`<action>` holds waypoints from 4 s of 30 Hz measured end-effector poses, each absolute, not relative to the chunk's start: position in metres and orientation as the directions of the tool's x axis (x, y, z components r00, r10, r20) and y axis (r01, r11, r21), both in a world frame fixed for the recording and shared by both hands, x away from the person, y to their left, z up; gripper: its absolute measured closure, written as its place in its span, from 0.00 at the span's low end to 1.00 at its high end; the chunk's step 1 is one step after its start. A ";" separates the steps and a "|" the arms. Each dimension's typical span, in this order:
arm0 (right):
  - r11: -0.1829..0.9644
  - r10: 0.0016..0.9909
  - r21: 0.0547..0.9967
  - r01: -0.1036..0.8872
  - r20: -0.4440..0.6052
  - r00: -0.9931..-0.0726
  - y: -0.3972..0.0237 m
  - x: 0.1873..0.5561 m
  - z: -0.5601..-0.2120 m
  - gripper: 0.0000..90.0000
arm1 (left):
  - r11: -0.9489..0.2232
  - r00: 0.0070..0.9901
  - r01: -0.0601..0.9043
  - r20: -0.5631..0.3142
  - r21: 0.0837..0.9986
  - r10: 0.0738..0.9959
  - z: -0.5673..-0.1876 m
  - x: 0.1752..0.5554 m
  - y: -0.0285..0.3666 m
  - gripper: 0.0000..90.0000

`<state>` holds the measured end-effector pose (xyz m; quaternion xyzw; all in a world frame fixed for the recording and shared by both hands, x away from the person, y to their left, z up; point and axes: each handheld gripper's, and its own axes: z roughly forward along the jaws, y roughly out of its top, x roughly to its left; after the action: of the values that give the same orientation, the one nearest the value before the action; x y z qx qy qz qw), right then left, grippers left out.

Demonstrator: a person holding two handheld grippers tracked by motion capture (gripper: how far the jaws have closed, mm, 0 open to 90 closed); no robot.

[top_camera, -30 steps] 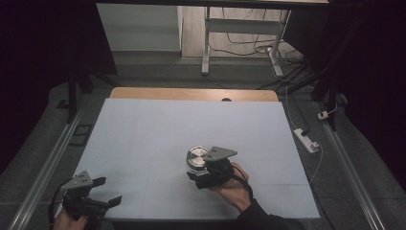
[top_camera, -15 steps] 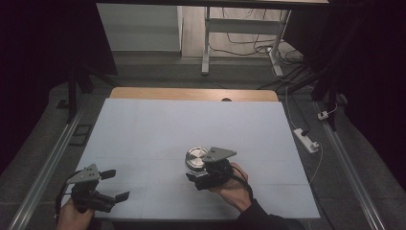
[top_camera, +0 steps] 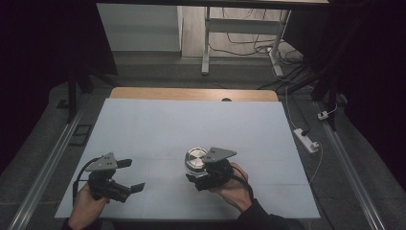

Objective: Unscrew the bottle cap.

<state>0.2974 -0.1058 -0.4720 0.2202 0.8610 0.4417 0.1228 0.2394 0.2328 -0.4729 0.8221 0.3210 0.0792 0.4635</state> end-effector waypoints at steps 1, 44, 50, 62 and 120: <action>0.513 0.486 0.815 0.270 -0.016 -0.874 -0.106 0.297 -0.472 0.17 | -0.373 0.787 0.449 -0.162 0.812 0.595 -0.471 0.241 0.230 0.00; 0.613 0.203 0.782 0.118 -0.012 -0.979 -0.093 0.292 -0.471 0.17 | -0.548 0.999 0.031 -0.015 0.836 0.033 -0.433 0.307 0.113 0.21; 0.597 0.292 0.787 0.157 -0.031 -0.956 -0.094 0.295 -0.471 0.17 | -0.533 0.978 0.122 -0.012 0.837 0.206 -0.431 0.300 0.106 0.21; 0.526 0.461 0.810 0.259 -0.017 -0.887 -0.100 0.300 -0.470 0.17 | -0.460 0.912 0.252 -0.050 0.851 0.408 -0.427 0.298 0.098 0.02; 0.600 0.181 0.792 0.112 0.002 -0.983 -0.091 0.285 -0.469 0.17 | -0.544 0.995 0.053 0.001 0.838 0.098 -0.433 0.292 0.110 0.21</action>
<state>0.2852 -0.0910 -0.4687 0.0822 0.8937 0.4394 0.0392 0.2917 0.1096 -0.4327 0.8783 0.0431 0.0239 0.4757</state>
